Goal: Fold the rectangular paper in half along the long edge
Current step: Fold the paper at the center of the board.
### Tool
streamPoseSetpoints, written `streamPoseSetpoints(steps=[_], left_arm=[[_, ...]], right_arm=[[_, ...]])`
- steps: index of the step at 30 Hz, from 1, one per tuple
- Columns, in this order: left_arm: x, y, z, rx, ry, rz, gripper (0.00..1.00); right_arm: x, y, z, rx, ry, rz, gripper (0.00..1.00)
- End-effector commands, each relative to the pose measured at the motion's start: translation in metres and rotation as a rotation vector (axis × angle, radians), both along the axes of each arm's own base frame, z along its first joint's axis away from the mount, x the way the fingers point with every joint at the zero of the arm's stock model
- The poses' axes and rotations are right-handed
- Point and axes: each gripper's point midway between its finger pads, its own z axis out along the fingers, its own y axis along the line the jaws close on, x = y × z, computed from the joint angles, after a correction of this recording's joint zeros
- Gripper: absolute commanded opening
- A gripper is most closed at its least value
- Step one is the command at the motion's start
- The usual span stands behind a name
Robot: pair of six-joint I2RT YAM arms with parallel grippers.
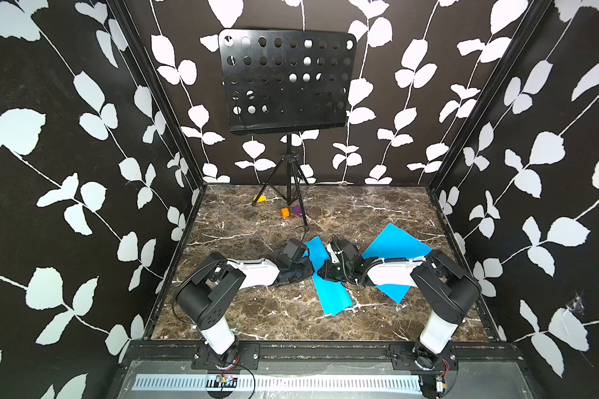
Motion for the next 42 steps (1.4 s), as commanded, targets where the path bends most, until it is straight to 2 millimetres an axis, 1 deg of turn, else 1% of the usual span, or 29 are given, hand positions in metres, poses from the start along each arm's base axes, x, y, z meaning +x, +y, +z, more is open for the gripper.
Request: streamPoseSetpoints(steps=[1,8,12,19,23,26,28,29,30,31,34,35,38,39,40,42], left_arm=[[0.000,0.000,-0.005,0.003,0.024,0.005,0.15],[-0.001,0.002,-0.001,0.000,0.016,0.012,0.07],[-0.001,0.002,0.003,-0.002,0.008,0.007,0.00],[0.001,0.002,0.006,0.003,-0.003,0.000,0.00],[0.002,0.004,0.008,0.020,-0.013,-0.005,0.00],[0.003,0.004,0.008,0.024,-0.012,-0.010,0.00],[0.002,0.003,0.008,0.020,-0.007,-0.015,0.00],[0.003,0.002,0.008,0.016,-0.007,-0.018,0.00],[0.002,0.001,0.008,0.015,-0.004,-0.019,0.00],[0.003,0.001,0.009,0.013,-0.006,-0.020,0.00],[0.005,-0.001,0.013,0.008,-0.013,-0.024,0.00],[0.006,-0.002,0.014,0.007,-0.017,-0.026,0.00],[0.007,-0.003,0.018,0.009,-0.021,-0.035,0.00],[0.008,-0.004,0.019,0.008,-0.023,-0.037,0.00],[0.008,-0.004,0.019,0.008,-0.022,-0.039,0.00],[0.009,-0.006,0.022,0.003,-0.025,-0.041,0.00]], right_arm=[[0.002,0.001,0.003,0.013,0.004,-0.004,0.15],[0.002,0.001,0.002,0.012,0.006,-0.005,0.18],[0.002,0.001,0.004,0.015,0.002,-0.002,0.23],[0.002,0.001,0.010,0.020,-0.012,0.002,0.32],[0.003,0.001,0.021,0.026,-0.037,0.012,0.38],[0.003,-0.005,0.032,0.002,-0.076,0.021,0.42],[0.006,-0.013,0.039,-0.027,-0.111,0.014,0.43],[0.007,-0.019,0.039,-0.050,-0.124,0.005,0.44],[0.009,-0.026,0.048,-0.056,-0.153,-0.006,0.45],[0.011,-0.031,0.050,-0.065,-0.168,-0.015,0.46],[0.017,-0.050,0.045,-0.100,-0.166,-0.030,0.52],[0.018,-0.053,0.042,-0.103,-0.161,-0.023,0.55],[0.015,-0.050,0.032,-0.069,-0.131,0.044,0.56],[0.013,-0.045,0.034,-0.042,-0.132,0.076,0.56],[0.011,-0.045,0.024,-0.044,-0.111,0.093,0.56],[0.008,-0.041,0.021,-0.024,-0.111,0.125,0.55]])
